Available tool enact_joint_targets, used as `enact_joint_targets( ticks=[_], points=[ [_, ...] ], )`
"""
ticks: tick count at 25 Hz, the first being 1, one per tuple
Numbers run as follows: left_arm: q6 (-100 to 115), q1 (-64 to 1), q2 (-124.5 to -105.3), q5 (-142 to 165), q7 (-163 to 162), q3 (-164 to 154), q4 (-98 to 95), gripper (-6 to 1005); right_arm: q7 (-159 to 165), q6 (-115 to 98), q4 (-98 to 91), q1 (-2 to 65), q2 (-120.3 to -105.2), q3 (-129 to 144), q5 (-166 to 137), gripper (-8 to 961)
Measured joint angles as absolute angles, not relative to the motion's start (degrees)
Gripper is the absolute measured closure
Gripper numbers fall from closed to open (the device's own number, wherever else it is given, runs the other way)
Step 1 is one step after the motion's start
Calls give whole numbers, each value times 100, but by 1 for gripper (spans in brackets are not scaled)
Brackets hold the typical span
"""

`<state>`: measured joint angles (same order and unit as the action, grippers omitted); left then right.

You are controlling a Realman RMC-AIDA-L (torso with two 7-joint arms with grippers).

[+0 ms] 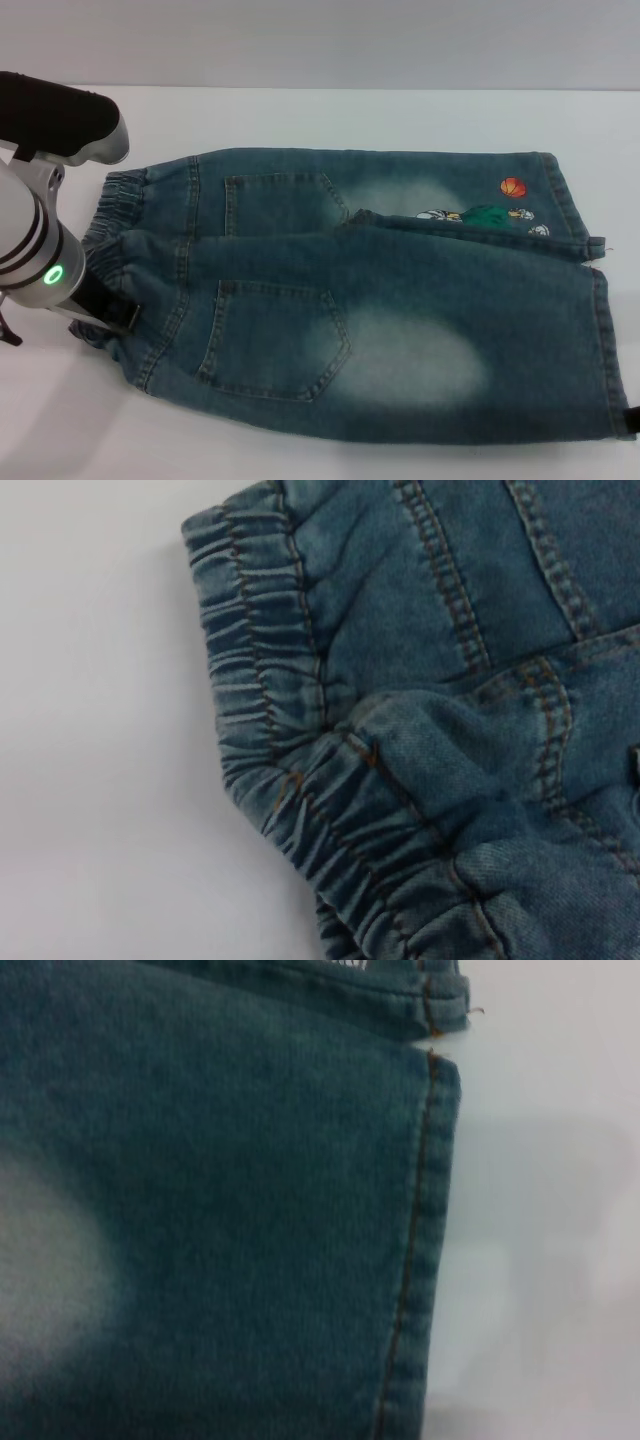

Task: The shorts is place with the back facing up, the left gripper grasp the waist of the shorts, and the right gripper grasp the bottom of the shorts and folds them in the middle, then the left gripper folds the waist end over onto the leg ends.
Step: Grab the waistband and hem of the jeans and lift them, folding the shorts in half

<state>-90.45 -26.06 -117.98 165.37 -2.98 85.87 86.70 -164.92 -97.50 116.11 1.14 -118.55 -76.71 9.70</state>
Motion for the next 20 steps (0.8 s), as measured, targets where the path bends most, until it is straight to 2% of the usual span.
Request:
enact_joint_targets(
  ticks=[3,20],
  points=[
    [-9043,-2641,-11800,16525,-289,8578,8664,854,-16487,-9730,11610,171,-11857,-7667,971,365],
    [-8990,-2750,-11804,16515,-211,8578,8490,861,-16473,-9750,11533,173,-11860,-7672,979,368]
  ],
)
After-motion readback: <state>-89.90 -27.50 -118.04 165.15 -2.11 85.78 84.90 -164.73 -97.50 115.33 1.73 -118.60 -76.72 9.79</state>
